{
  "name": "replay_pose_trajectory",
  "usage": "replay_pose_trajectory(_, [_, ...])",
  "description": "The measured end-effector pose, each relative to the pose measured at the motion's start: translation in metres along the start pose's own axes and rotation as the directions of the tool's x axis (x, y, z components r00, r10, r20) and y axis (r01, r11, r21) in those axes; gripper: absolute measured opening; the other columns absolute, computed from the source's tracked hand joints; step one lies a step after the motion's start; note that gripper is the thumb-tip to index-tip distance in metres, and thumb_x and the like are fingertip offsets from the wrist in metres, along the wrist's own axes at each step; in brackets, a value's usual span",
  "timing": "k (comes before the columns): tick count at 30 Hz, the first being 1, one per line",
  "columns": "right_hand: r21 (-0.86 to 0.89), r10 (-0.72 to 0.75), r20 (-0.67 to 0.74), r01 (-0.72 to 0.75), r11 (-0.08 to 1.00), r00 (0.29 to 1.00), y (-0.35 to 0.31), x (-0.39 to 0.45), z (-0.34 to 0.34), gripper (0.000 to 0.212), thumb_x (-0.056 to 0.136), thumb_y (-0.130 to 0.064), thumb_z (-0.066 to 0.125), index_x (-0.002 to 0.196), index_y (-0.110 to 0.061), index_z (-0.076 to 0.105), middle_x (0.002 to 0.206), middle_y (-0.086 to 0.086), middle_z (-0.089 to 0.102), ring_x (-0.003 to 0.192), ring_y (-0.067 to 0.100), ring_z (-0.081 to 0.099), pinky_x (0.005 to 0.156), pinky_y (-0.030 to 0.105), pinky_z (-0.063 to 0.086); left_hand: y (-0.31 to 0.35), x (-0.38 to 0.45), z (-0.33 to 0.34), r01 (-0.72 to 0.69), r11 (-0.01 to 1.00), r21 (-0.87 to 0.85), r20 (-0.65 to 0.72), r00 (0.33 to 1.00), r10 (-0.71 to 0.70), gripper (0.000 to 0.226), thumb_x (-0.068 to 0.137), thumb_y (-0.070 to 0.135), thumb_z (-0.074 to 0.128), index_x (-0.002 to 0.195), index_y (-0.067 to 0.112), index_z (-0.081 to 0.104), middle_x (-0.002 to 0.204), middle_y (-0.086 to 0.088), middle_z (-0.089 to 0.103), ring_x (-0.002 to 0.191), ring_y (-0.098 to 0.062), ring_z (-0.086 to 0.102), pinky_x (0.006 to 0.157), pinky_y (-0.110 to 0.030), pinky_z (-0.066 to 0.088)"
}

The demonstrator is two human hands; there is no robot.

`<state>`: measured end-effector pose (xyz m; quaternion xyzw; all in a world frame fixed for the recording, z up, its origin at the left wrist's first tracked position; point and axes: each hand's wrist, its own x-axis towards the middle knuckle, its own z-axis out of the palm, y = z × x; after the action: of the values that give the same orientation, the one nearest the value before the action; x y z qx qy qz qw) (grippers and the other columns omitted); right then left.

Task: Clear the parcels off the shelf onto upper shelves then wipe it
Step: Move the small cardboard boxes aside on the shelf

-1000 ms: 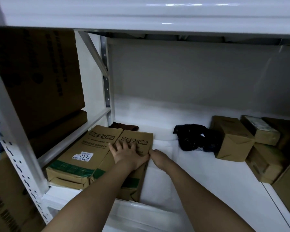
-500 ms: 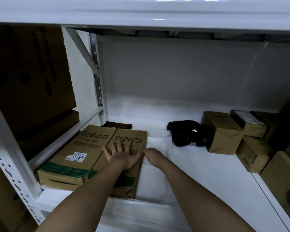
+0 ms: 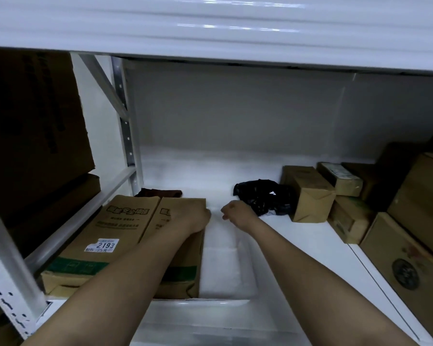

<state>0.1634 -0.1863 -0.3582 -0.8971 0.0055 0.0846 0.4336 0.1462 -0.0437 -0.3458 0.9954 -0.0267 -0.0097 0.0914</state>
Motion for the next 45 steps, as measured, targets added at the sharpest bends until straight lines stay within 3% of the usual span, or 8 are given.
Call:
replay_pose_trajectory(3, [-0.001, -0.005, -0.081, 0.005, 1.0, 0.997, 0.003, -0.004, -0.016, 0.036, 0.092, -0.012, 0.047, 0.11, 0.017, 0.058, 0.11, 0.029, 0.064, 0.076, 0.019, 0.048, 0.07, 0.028, 0.035, 0.018, 0.009, -0.01, -0.037, 0.987, -0.158, 0.051, 0.998, 0.046, 0.035, 0.102, 0.023, 0.026, 0.114, 0.004, 0.053, 0.113, -0.009, 0.06, 0.087, -0.018, 0.052, 0.074, -0.026, 0.037])
replay_pose_trajectory(6, [0.015, 0.033, -0.132, -0.031, 0.999, 0.991, 0.014, -0.003, -0.033, 0.028, 0.089, -0.009, 0.047, 0.092, 0.013, 0.063, 0.084, 0.017, 0.065, 0.078, 0.022, 0.051, 0.074, 0.035, 0.045, 0.035, 0.016, -0.012, -0.082, 0.969, -0.232, 0.0, 0.996, 0.084, 0.032, 0.1, 0.025, 0.033, 0.113, 0.006, 0.056, 0.11, -0.009, 0.061, 0.085, -0.019, 0.052, 0.071, -0.026, 0.038])
replay_pose_trajectory(13, [-0.032, 0.067, -0.177, -0.074, 0.997, 0.982, 0.046, 0.001, -0.069, 0.03, 0.093, -0.011, 0.044, 0.063, -0.013, 0.047, 0.067, 0.003, 0.048, 0.061, 0.016, 0.043, 0.06, 0.027, 0.036, 0.078, 0.032, 0.0, -0.139, 0.968, -0.208, 0.021, 0.989, 0.147, 0.039, 0.098, 0.027, 0.041, 0.133, 0.011, 0.044, 0.127, -0.01, 0.056, 0.115, -0.027, 0.054, 0.09, -0.031, 0.043])
replay_pose_trajectory(16, [-0.032, 0.043, -0.159, -0.049, 0.998, 0.986, 0.059, 0.008, -0.083, 0.013, 0.093, -0.017, 0.05, 0.102, -0.013, 0.058, 0.095, 0.005, 0.059, 0.086, 0.02, 0.057, 0.076, 0.028, 0.043, 0.099, 0.044, 0.009, -0.15, 0.965, -0.215, 0.049, 0.985, 0.164, 0.048, 0.096, 0.026, 0.045, 0.14, 0.01, 0.034, 0.13, -0.015, 0.051, 0.113, -0.031, 0.055, 0.092, -0.037, 0.046])
replay_pose_trajectory(19, [-0.084, 0.009, -0.169, -0.023, 0.996, 0.986, 0.073, 0.02, -0.097, 0.045, 0.093, -0.021, 0.053, 0.136, -0.011, 0.044, 0.129, 0.011, 0.054, 0.112, 0.027, 0.056, 0.095, 0.035, 0.046, 0.118, 0.055, 0.018, -0.139, 0.972, -0.19, 0.095, 0.983, 0.159, 0.055, 0.095, 0.029, 0.046, 0.144, 0.013, 0.029, 0.14, -0.017, 0.037, 0.117, -0.034, 0.051, 0.097, -0.041, 0.044])
replay_pose_trajectory(25, [-0.588, -0.204, -0.114, 0.099, 0.803, 0.972, 0.092, 0.048, -0.12, 0.057, 0.093, -0.027, 0.056, 0.142, -0.011, 0.033, 0.141, 0.011, 0.037, 0.128, 0.029, 0.037, 0.099, 0.036, 0.039, 0.153, 0.074, 0.043, -0.124, 0.989, -0.084, 0.071, 0.989, 0.13, 0.058, 0.094, 0.038, 0.048, 0.147, 0.027, 0.026, 0.154, -0.009, 0.015, 0.134, -0.032, 0.033, 0.106, -0.043, 0.034])
replay_pose_trajectory(31, [-0.807, -0.366, -0.058, 0.173, 0.565, 0.929, 0.098, 0.072, -0.122, 0.072, 0.089, -0.041, 0.057, 0.147, -0.014, 0.024, 0.151, 0.005, 0.029, 0.139, 0.023, 0.025, 0.108, 0.037, 0.025, 0.16, 0.096, 0.058, -0.005, 0.998, 0.055, 0.111, 0.994, -0.001, 0.083, 0.091, 0.047, 0.05, 0.152, 0.03, -0.003, 0.159, -0.005, -0.011, 0.146, -0.027, 0.006, 0.114, -0.045, 0.018])
replay_pose_trajectory(45, [-0.916, -0.139, 0.06, 0.11, 0.385, 0.988, 0.097, 0.127, -0.122, 0.103, 0.085, -0.039, 0.065, 0.152, -0.011, -0.008, 0.16, 0.009, 0.0, 0.147, 0.028, 0.003, 0.119, 0.042, 0.008, 0.122, 0.143, 0.057, -0.008, 0.985, 0.172, 0.136, 0.991, -0.016, 0.093, 0.085, 0.052, 0.054, 0.152, 0.027, -0.006, 0.158, -0.005, 0.006, 0.144, -0.028, 0.01, 0.116, -0.048, 0.011])
